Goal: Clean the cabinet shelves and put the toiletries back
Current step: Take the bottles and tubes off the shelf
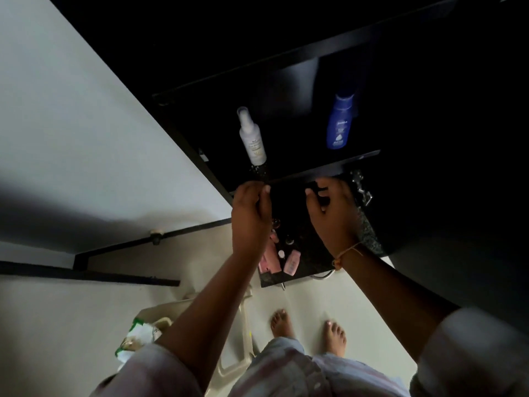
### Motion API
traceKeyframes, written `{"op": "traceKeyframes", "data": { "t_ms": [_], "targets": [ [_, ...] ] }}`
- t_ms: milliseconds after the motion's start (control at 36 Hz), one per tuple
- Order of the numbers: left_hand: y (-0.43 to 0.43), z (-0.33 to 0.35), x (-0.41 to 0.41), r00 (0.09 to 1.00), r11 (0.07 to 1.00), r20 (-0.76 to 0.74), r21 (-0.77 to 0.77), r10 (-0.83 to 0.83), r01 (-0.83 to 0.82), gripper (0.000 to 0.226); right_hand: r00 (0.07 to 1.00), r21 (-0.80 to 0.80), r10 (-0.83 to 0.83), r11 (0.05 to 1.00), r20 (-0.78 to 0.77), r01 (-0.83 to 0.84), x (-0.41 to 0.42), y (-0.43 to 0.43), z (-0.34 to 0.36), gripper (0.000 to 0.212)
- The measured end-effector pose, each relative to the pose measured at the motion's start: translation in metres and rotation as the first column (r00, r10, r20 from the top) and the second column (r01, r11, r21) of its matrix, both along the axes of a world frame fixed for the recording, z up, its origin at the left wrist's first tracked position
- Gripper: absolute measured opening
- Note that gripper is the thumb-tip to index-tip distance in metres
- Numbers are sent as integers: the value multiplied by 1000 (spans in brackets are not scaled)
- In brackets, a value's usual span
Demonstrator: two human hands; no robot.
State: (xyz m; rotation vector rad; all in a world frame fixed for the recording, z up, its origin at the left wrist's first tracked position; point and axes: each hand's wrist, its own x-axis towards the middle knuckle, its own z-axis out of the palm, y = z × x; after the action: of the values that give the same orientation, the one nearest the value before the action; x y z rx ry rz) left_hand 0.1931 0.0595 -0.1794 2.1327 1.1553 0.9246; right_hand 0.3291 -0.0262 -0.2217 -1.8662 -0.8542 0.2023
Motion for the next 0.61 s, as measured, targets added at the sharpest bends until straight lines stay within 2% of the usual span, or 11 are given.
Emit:
{"op": "traceKeyframes", "data": {
  "t_ms": [83, 167, 250, 361, 417, 611],
  "targets": [
    [-1, 13, 8, 987, 999, 156, 2, 47, -48, 19, 996, 108, -84, 991, 14, 82, 8, 1, 24, 38],
    [4, 23, 20, 970, 995, 222, -26, 95, -92, 35, 987, 142, -157, 978, 27, 151, 19, 5, 43, 47],
    [16, 28, 30, 967, 989, 215, -82, 136, -121, 50, 978, 119, -200, 974, 65, 191, 36, 15, 54, 55],
    [35, 35, 42, 967, 978, 173, -124, 187, -167, 60, 965, 9, -222, 975, 143, 223, 62, 32, 61, 67],
    [43, 40, 48, 964, 972, 168, -142, 208, -185, 60, 964, -30, -213, 975, 157, 220, 69, 38, 67, 71],
    [61, 46, 57, 962, 964, 158, -181, 223, -194, 37, 984, -46, -165, 985, 73, 168, 82, 55, 69, 72]
  ]
}}
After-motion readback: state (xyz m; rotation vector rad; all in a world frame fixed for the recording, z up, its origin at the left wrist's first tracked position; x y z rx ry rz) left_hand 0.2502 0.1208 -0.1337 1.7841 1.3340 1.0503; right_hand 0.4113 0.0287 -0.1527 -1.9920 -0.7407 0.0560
